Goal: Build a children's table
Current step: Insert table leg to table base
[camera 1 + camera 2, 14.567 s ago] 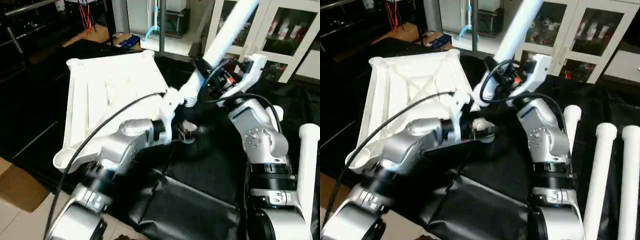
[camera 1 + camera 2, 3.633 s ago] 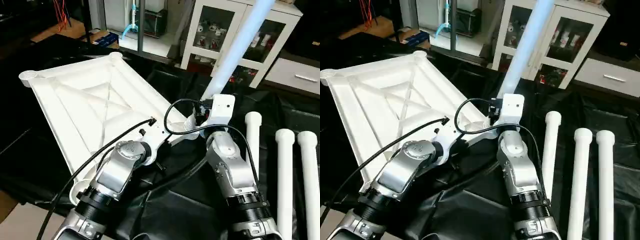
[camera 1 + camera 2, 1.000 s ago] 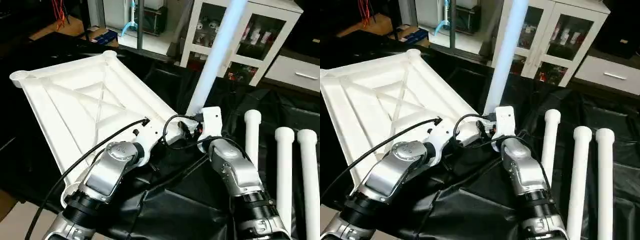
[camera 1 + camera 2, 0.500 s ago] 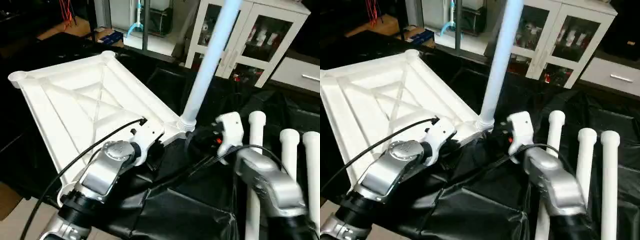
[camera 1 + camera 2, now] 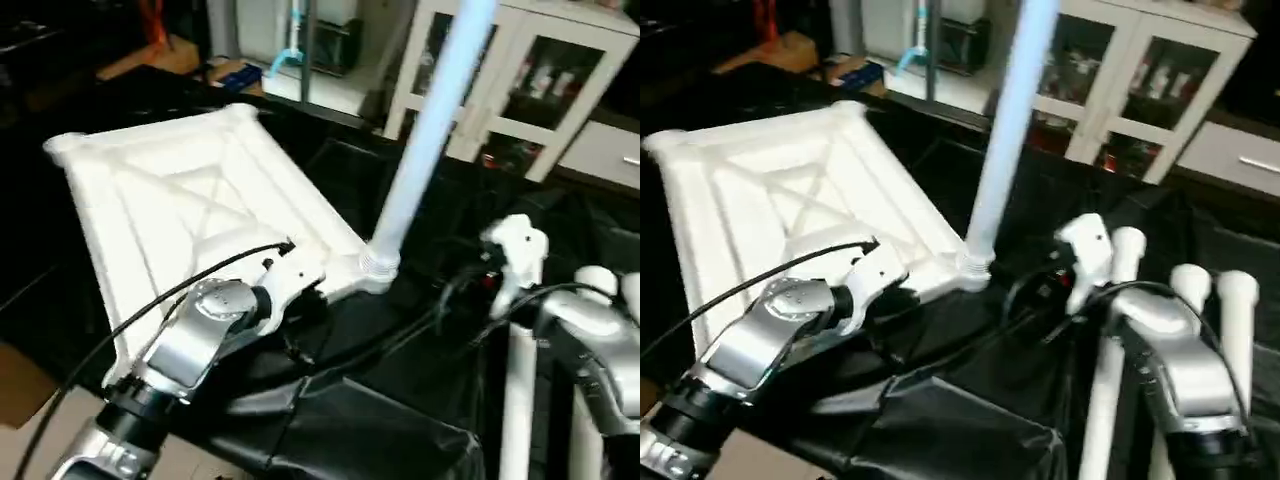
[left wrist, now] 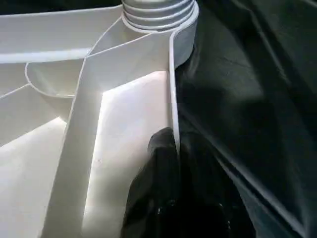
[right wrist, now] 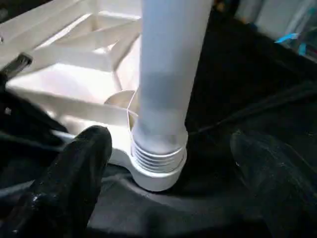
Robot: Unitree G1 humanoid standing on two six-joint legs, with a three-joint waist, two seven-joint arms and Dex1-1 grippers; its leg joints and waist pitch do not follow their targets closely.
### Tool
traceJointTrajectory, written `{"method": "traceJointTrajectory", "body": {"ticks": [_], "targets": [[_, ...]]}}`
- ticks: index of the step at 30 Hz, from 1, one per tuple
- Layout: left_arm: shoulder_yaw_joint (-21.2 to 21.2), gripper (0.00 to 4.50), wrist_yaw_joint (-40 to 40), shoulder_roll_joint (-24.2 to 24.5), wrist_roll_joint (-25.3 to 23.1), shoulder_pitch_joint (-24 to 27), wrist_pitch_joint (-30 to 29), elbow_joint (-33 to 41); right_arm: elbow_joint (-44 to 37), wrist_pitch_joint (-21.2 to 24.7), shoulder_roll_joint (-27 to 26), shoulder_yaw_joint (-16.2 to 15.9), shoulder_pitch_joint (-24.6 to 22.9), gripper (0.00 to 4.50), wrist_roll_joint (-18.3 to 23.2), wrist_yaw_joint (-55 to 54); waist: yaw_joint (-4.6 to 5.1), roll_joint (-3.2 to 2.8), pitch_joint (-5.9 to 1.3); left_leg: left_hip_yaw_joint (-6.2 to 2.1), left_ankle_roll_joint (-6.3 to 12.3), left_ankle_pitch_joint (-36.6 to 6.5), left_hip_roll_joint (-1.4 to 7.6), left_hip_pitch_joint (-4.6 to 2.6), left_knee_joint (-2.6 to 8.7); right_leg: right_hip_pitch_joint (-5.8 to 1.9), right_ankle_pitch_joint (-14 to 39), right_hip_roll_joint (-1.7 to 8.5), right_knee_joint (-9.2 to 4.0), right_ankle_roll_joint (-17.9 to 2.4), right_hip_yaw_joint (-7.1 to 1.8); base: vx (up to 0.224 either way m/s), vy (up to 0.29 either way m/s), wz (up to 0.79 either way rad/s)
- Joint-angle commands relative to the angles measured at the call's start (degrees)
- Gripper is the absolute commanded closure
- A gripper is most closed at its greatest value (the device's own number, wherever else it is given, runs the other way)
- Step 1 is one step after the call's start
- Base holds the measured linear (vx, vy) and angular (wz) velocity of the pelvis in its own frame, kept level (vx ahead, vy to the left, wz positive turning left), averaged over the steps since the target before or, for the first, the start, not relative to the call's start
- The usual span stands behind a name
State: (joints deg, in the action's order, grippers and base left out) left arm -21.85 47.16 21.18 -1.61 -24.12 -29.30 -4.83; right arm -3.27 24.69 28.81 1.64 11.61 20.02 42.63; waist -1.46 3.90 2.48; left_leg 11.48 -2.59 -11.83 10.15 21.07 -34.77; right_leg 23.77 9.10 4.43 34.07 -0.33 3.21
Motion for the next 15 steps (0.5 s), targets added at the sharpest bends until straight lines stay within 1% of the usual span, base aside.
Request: {"method": "traceJointTrajectory", "body": {"ticks": [1, 2, 3, 4, 5, 7, 10, 11, 12, 13, 14, 15], "targets": [[-1.7, 4.5, 3.4, -0.7, 2.5, -0.1, 4.4, 0.9, 0.1, -0.5, 1.2, -0.3, 0.2, 0.27, 0.0, 2.2, 0.07, -0.29, -3.24, -1.42, 3.26, -8.5, 3.31, -0.91, 4.05, -2.72, 11.8, 3.49, -3.55, -11.8, -2.67, 0.0, 0.0, 0.0], [-1.7, 4.5, 4.5, -0.6, 2.9, -0.1, 4.9, 0.9, 0.1, -0.6, 1.5, -0.3, 0.0, 0.27, 0.3, 3.1, -0.2, -0.31, -3.25, -1.39, 3.06, -8.8, 3.41, -1.11, 4.08, -2.61, 12.0, 3.53, -3.49, -11.8, -2.67, 0.0, 0.0, 0.0], [-2.0, 4.5, 5.6, 0.1, 3.0, -0.2, 5.4, 0.6, 0.2, -1.0, 2.0, -0.5, -0.5, 0.27, 0.5, 4.5, -0.28, -0.31, -3.23, -1.35, 2.97, -8.8, 3.4, -1.12, 4.07, -2.56, 12.1, 3.55, -3.55, -11.8, -2.7, 0.0, 0.0, 0.0], [-2.4, 4.5, 6.7, 0.7, 2.8, -0.4, 6.7, 0.0, 0.5, -1.9, 2.4, -0.5, -1.0, 0.27, 0.5, 5.8, -0.49, -0.19, -3.25, -1.32, 2.93, -9.0, 3.39, -1.25, 4.04, -2.51, 12.3, 3.56, -3.58, -11.8, -2.66, 0.0, 0.0, 0.0], [-2.5, 4.5, 7.1, 0.9, 2.7, -0.6, 7.3, -0.4, 0.6, -2.3, 2.5, -0.6, -1.1, 0.27, 0.5, 6.2, -0.56, -0.17, -3.22, -1.39, 2.86, -9.0, 3.41, -1.03, 4.13, -2.67, 12.5, 3.63, -3.55, -11.6, -2.71, 0.0, 0.0, 0.0], [-2.7, 4.5, 8.3, 1.5, 2.5, -0.9, 9.2, -1.3, 0.3, -2.2, 3.1, -0.5, -1.8, 0.27, 1.7, 7.8, -0.62, -0.16, -3.2, -1.37, 2.9, -9.8, 3.34, -1.05, 4.14, -2.63, 13.6, 3.61, -3.72, -11.2, -2.67, 0.0, 0.0, 0.0], [-2.7, 4.5, 10.5, 2.1, 2.9, -1.2, 11.1, -2.3, 0.1, -2.2, 4.2, -0.6, -2.6, 0.27, 3.2, 10.5, -0.6, -0.36, -3.05, -1.44, 2.19, -11.7, 3.44, -1.22, 4.27, -2.48, 16.3, 3.69, -4.06, -10.6, -2.68, 0.0, 0.0, 0.0], [-2.7, 4.5, 11.1, 2.2, 3.1, -1.3, 11.4, -2.6, 0.2, -2.3, 4.7, -0.7, -2.7, 0.27, 3.3, 11.4, -0.48, -0.26, -3.04, -1.54, 1.9, -12.2, 3.44, -1.07, 4.35, -2.58, 17.1, 3.73, -4.1, -10.3, -2.63, 0.0, 0.0, 0.0], [-2.7, 4.5, 11.5, 2.3, 3.0, -1.4, 11.8, -2.9, 0.5, -2.6, 5.1, -0.8, -2.7, 0.27, 3.1, 12.4, -0.48, -0.54, -3.08, -1.61, 1.74, -12.3, 3.43, -1.1, 4.37, -2.59, 17.3, 3.74, -4.07, -10.3, -2.62, 0.0, 0.0, 0.0], [-2.7, 4.5, 11.6, 2.3, 3.0, -1.5, 11.9, -2.9, 0.5, -2.7, 5.2, -0.8, -2.7, 0.27, 3.1, 12.6, -0.41, -0.38, -3.07, -1.59, 1.63, -12.7, 3.45, -1.13, 4.33, -2.53, 17.6, 3.71, -4.15, -10.2, -2.63, 0.0, 0.0, 0.0], [-2.7, 4.5, 12.0, 2.3, 3.1, -1.6, 12.2, -3.2, 0.8, -3.0, 5.6, -0.8, -2.6, 0.27, 2.9, 13.5, -0.45, -0.52, -3.06, -1.57, 1.57, -12.9, 3.45, -1.21, 4.35, -2.47, 17.7, 3.74, -4.21, -10.2, -2.66, 0.0, 0.0, 0.0], [-2.6, 4.5, 12.4, 2.3, 3.3, -1.7, 12.5, -3.4, 1.2, -3.4, 5.8, -0.8, -2.3, 0.27, 2.6, 14.2, -0.4, -0.5, -3.09, -1.55, 1.63, -13.0, 3.42, -1.19, 4.3, -2.48, 17.8, 3.75, -4.21, -10.3, -2.67, 0.0, 0.0, 0.0]]}}
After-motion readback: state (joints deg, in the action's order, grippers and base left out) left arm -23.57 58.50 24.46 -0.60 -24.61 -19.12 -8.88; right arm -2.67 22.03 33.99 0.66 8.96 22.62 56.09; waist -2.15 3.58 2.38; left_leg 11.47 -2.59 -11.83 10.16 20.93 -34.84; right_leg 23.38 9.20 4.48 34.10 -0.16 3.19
